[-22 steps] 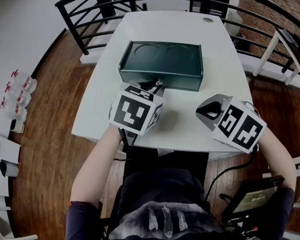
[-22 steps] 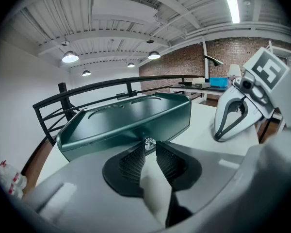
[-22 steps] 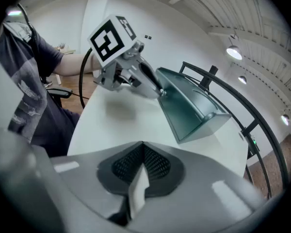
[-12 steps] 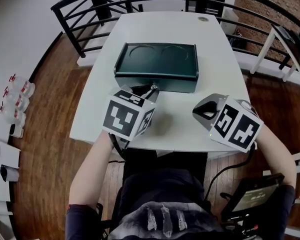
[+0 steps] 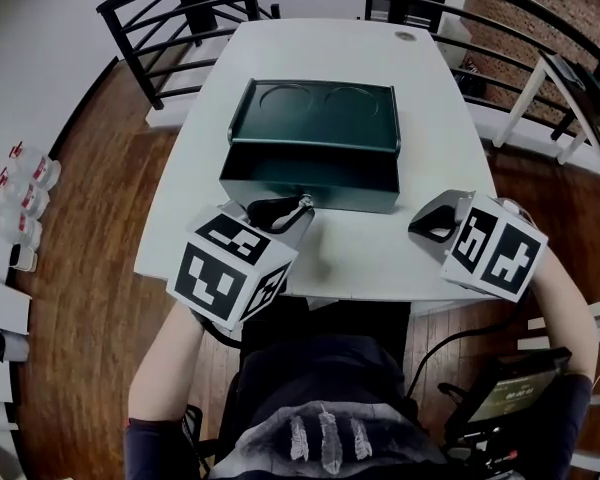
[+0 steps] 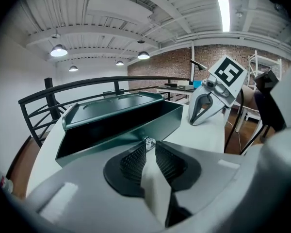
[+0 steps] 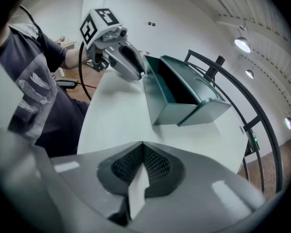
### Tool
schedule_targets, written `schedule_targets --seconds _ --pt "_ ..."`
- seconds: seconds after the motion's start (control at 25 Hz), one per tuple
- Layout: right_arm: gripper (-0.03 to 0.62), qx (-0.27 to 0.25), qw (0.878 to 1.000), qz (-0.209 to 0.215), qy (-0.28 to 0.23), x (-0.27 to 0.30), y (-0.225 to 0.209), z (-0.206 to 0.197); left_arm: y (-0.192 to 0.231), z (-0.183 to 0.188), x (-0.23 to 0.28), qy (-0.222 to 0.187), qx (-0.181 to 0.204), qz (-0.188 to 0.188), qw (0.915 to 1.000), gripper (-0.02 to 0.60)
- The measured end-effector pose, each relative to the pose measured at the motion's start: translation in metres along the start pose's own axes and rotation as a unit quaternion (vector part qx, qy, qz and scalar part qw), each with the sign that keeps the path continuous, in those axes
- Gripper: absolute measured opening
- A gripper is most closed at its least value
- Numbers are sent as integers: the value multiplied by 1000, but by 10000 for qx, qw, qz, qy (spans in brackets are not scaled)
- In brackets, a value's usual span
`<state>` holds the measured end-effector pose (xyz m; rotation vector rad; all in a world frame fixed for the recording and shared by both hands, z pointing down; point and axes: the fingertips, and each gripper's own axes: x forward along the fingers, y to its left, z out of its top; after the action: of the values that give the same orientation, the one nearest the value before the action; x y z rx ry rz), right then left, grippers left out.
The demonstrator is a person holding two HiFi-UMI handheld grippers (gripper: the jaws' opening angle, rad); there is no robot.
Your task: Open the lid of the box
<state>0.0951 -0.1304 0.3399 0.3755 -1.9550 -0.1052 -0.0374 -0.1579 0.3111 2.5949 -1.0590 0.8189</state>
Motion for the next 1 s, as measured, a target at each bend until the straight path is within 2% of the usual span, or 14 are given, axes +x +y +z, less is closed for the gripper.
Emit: schedule_targets --seconds 0.48,0.8,1.0 --pt "3 134 9999 4 94 0 -4 -6 -39 -21 -27 -10 241 -489 9985 75" --pt "3 163 9998 0 144 -1 -5 -9 -41 -22 -34 -208 370 -381 9984 77" --pt "3 182 9997 21 167 -3 -5 -8 -38 -20 -39 -396 287 -349 9982 78"
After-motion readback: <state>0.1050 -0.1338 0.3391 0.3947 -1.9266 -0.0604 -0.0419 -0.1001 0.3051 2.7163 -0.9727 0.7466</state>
